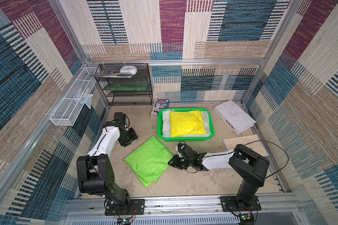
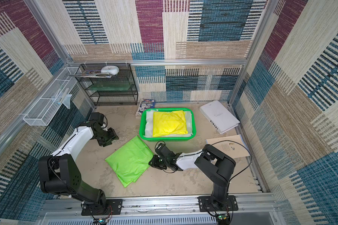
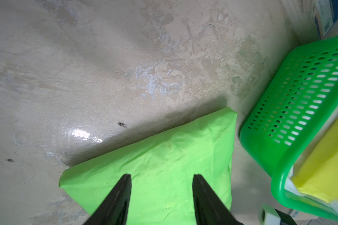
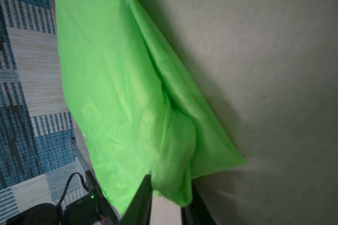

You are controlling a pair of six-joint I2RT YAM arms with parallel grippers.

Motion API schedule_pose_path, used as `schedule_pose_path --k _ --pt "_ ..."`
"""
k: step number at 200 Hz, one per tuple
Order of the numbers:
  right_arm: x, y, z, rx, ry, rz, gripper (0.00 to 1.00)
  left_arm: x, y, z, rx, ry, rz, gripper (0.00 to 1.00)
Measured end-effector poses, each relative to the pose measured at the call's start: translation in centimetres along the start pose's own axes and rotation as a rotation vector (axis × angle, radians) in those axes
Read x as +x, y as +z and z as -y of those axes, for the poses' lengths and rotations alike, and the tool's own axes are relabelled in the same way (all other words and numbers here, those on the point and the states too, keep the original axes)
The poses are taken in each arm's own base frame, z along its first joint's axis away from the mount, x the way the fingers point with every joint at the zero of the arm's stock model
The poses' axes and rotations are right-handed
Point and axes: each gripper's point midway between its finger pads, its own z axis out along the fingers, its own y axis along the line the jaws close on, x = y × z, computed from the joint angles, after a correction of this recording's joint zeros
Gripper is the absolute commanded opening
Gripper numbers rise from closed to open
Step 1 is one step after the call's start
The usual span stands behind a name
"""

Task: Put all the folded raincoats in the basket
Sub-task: Adjust the raincoat at the center of the board.

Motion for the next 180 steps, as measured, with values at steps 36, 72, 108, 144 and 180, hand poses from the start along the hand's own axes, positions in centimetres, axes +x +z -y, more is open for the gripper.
schedule_pose_path --k 36,72,108,144,180 --pt "-1.9 -0.9 1.7 0.036 -0.087 -0.033 0.00 0.7 -0.7 -0.8 -0.028 0.022 0.012 0.55" --pt "-1.3 -3.2 3.0 0.024 -0.238 -0.181 0.03 2.3 -1.0 -0.9 -0.006 0.035 -0.005 0.56" --pt "0.0 -7.0 4.4 0.069 -0.376 -0.285 0.07 5.9 0.1 -0.9 0.013 0.059 -0.070 0.57" --pt "-2.6 -10.7 9.2 0.181 -0.241 -0.198 0.19 10.2 2.9 -1.8 0.001 0.031 -0.170 0.57" --pt "-5.6 -12.7 9.6 0.206 -0.200 -0.080 0.55 14.5 3.9 -0.6 0.074 0.057 -0.239 0.57"
